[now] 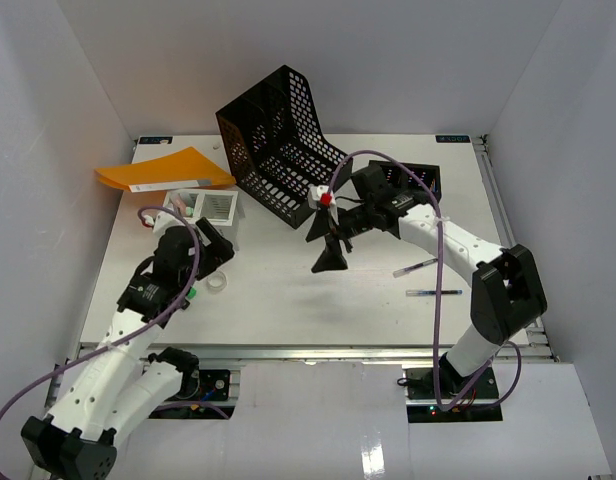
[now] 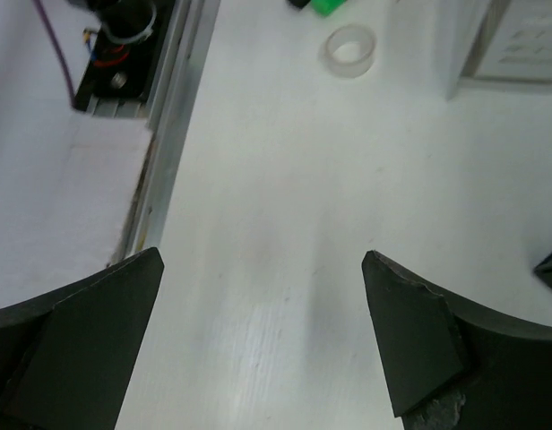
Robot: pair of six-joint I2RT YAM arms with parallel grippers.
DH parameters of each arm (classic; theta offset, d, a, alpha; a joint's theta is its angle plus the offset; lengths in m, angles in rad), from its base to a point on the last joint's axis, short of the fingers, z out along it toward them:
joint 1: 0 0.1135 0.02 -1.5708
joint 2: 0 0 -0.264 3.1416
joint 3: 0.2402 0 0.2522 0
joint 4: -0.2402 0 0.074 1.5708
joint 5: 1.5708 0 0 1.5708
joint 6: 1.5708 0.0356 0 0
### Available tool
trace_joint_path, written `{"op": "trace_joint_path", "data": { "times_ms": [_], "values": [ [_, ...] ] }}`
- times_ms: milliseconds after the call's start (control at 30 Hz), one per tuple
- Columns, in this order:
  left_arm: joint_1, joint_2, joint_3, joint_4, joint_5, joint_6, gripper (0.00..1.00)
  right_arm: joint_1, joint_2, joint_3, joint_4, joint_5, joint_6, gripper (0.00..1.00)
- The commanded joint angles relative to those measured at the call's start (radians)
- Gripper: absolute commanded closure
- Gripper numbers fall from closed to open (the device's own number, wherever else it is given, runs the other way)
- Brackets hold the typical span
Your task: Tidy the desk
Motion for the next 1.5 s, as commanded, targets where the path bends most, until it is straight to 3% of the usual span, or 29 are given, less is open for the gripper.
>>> {"op": "trace_joint_path", "data": {
  "times_ms": [0, 167, 267, 400, 567, 800, 1000, 1467],
  "values": [
    [0.281, 0.025, 0.000, 0.038, 0.222, 0.119, 0.08, -0.028, -0.039, 0.009, -0.149, -0.059, -0.095, 0.07],
    [0.630, 0.088, -0.085, 0.091, 0.562, 0.163, 0.25, -0.041, -0.058, -0.006, -0.198, -0.097, -0.117, 0.12],
    [0.752, 0.146, -0.108, 0.105, 0.647, 0.169, 0.30, -0.041, -0.090, -0.002, -0.203, -0.075, -0.130, 0.12],
    [0.815, 0.217, -0.111, 0.108, 0.635, 0.191, 0.29, -0.041, -0.118, -0.011, -0.202, -0.075, -0.139, 0.12],
    [0.828, 0.306, -0.110, 0.098, 0.591, 0.227, 0.29, -0.056, -0.117, -0.015, -0.200, -0.066, -0.144, 0.13],
    [0.826, 0.417, -0.106, 0.134, 0.585, 0.263, 0.44, -0.136, -0.091, -0.027, -0.188, -0.089, -0.131, 0.14],
    [0.827, 0.517, -0.085, 0.143, 0.536, 0.259, 0.46, -0.202, -0.074, -0.031, -0.178, -0.085, -0.109, 0.15],
    [0.817, 0.678, -0.020, 0.174, 0.493, 0.272, 0.45, -0.211, -0.156, -0.129, -0.069, -0.019, -0.038, 0.15]
  ]
}}
